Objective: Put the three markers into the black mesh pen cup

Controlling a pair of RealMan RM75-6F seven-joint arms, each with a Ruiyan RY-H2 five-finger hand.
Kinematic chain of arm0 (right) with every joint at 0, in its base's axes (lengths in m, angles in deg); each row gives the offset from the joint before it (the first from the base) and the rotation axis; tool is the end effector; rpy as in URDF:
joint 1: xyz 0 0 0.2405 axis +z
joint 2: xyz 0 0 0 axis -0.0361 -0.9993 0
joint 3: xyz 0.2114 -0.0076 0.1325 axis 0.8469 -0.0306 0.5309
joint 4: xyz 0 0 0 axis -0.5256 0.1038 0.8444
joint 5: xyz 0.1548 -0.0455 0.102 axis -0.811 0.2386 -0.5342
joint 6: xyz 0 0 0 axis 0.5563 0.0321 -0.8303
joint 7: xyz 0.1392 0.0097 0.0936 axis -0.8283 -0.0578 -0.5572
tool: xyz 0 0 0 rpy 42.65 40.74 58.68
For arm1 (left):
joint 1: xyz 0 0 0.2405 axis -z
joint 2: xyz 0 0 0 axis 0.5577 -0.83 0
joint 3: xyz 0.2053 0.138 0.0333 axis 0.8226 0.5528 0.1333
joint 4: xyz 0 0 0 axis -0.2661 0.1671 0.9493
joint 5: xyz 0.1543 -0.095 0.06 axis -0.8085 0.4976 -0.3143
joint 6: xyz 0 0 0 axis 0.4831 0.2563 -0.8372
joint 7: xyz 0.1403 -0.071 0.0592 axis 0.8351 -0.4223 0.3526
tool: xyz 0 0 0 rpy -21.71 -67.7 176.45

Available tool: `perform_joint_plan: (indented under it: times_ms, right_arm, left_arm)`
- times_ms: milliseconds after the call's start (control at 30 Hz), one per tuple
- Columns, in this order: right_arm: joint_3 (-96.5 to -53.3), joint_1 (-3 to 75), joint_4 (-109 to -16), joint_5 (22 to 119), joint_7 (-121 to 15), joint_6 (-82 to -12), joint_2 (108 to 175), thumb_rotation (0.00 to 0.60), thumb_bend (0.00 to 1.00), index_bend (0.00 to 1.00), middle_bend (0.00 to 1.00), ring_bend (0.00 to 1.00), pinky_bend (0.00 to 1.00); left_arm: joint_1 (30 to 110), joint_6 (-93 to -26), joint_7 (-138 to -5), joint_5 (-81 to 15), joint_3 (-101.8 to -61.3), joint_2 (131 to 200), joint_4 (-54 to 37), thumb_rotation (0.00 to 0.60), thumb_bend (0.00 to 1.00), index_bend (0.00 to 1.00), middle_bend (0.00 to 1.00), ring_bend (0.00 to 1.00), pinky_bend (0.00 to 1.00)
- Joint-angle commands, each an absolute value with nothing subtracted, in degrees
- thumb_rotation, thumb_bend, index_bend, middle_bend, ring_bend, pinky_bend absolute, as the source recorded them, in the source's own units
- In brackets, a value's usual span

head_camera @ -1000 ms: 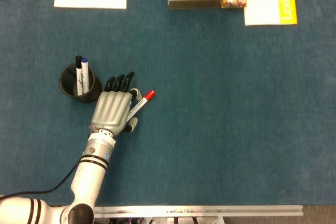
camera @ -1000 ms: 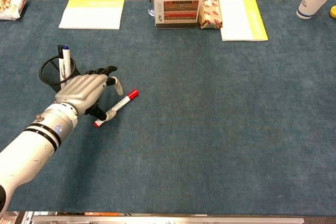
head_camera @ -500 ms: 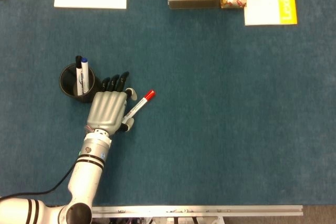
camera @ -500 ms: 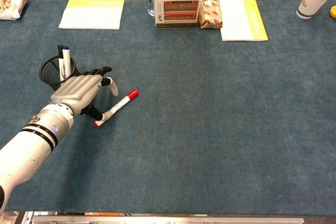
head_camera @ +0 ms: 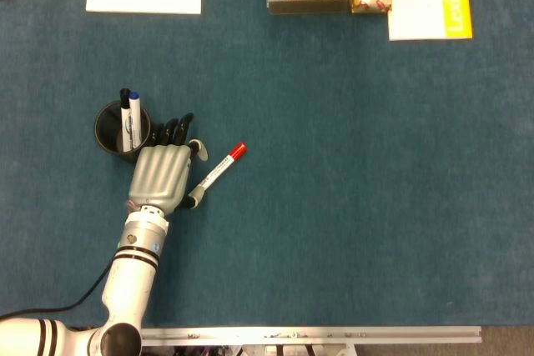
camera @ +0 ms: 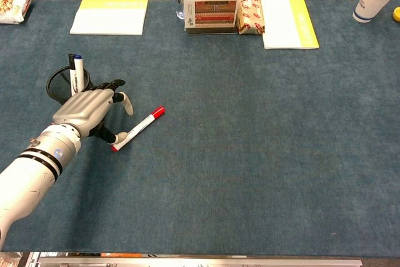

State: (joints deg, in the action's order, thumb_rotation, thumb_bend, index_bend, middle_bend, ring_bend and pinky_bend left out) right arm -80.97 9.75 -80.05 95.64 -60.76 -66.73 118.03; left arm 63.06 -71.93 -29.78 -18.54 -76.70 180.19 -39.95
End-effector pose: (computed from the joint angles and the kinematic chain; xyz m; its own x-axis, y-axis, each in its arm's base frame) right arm -0.2864 -0.2218 0.1943 0.3124 0.0142 0.9498 -0.9463 -0.0832 0.3125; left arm -0.1665 0.2464 -0.0403 0.3234 0.4311 0.8424 0.9395 -0.0401 -0.3402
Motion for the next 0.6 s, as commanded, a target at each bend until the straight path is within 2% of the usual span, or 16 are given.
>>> perform_joint_plan:
  times_ms: [33, 600]
  right_arm:
    - [-80.7, 9.3, -80.5, 95.7, -61.0, -67.7, 117.5, 0.6, 0.0, 0.13, 0.19, 0.11, 0.39]
    - [-80.0, 8.7, -81.1, 95.5, -61.4, -69.0, 116.6, 0.6, 0.0, 0.13, 0.19, 0.11, 0.39]
  left_arm:
    - [62.9, -71.7, -30.1, -18.4, -76.6, 180.2, -39.6, 0.6, 0.26, 0.37, 0.0, 0.0, 0.07]
    - [62.6, -69.8, -31.4, -18.5, -76.9, 181.7, -38.5, 0.6, 0.26, 0.37, 0.0, 0.0, 0.07]
